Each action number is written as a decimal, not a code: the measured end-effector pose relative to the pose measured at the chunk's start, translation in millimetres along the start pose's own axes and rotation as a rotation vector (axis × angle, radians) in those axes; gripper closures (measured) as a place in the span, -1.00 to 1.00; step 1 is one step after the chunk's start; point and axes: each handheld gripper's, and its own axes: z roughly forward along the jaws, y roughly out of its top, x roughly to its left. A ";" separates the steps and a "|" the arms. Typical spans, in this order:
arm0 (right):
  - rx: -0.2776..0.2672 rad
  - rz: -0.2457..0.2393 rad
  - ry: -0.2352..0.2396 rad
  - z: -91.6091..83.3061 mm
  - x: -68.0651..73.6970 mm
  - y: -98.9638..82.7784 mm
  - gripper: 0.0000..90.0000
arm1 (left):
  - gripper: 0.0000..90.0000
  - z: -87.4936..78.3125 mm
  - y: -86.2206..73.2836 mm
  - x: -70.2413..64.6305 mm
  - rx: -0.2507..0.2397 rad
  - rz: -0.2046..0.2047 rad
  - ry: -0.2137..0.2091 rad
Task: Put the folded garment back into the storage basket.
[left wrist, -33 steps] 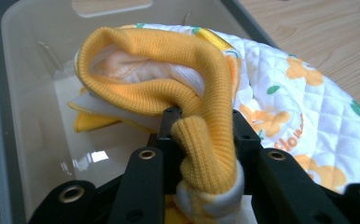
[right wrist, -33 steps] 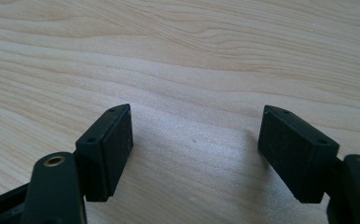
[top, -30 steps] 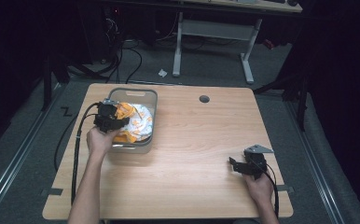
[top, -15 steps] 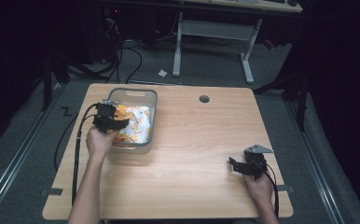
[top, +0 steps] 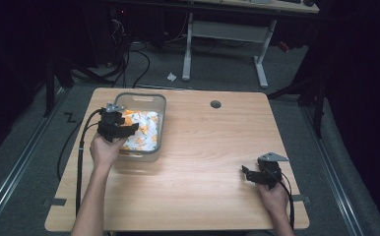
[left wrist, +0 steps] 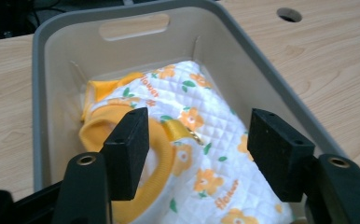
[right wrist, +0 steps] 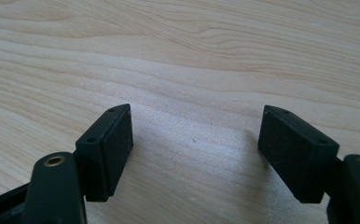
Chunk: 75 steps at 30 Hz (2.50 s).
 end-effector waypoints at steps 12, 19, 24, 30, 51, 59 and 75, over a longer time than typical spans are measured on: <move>0.000 0.001 0.000 -0.1 0.0 0.0 -0.41 | -0.17 -14.3 -2.9 -24.0 -0.078 0.021 -0.051; 0.000 0.001 0.000 0.0 0.0 0.0 -0.41 | -0.16 -19.7 -5.1 -36.9 -0.099 0.050 -0.071; 0.000 0.001 0.000 0.0 0.1 0.0 -0.41 | -0.16 -20.6 -7.7 -45.2 -0.092 0.069 -0.079; 0.000 0.001 0.000 0.0 0.0 0.0 -0.41 | -0.16 -24.6 -10.4 -54.3 -0.097 0.084 -0.091; 0.000 0.000 0.000 -0.1 0.0 -0.1 -0.41 | -0.17 -31.1 -16.9 -82.0 -0.123 0.133 -0.124; 0.000 0.000 0.000 -0.1 0.0 -0.1 -0.41 | -0.17 -32.9 -19.2 -87.9 -0.132 0.138 -0.140; 0.000 0.000 0.000 -0.1 0.0 -0.1 -0.41 | -0.17 -27.9 -24.0 -101.9 -0.128 0.157 -0.171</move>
